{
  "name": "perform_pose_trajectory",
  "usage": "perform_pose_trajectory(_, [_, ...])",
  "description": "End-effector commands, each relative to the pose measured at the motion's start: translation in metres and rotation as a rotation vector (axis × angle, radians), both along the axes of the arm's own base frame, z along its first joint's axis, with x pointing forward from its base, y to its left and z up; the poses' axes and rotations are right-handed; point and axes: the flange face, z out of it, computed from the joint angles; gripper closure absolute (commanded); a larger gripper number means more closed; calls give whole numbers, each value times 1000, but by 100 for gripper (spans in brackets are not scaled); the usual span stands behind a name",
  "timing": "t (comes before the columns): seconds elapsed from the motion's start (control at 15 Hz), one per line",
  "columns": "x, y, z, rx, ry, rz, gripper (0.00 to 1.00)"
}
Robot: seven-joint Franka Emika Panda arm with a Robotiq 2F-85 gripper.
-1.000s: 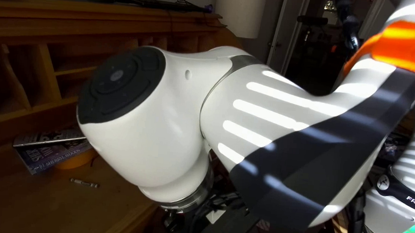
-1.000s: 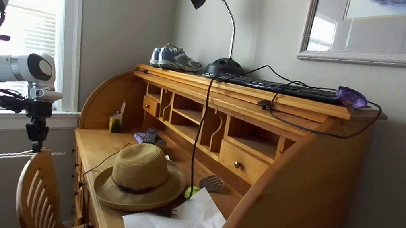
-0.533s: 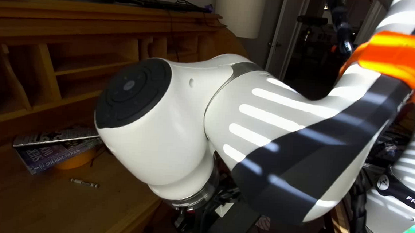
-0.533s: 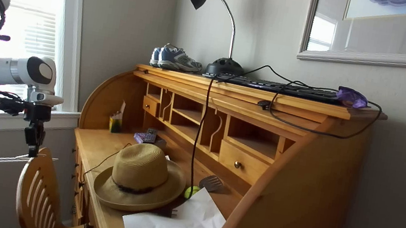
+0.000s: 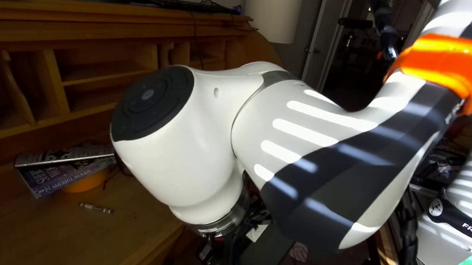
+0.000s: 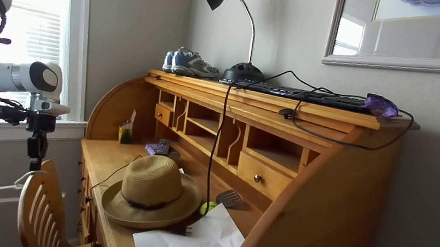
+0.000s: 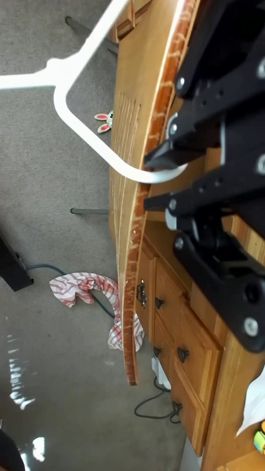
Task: Hang the coat hanger on the chair
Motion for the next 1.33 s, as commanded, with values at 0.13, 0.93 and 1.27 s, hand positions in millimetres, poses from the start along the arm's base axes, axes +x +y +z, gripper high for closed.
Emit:
perform_pose_trajectory(0.13, [-4,-5,-3,17,28,-1,27])
perform_pose_trajectory(0.93, [11,-8,74,351,-117,-178,0])
perform_pose_trajectory(1.27, [11,-25,125,479,-188,-233,0])
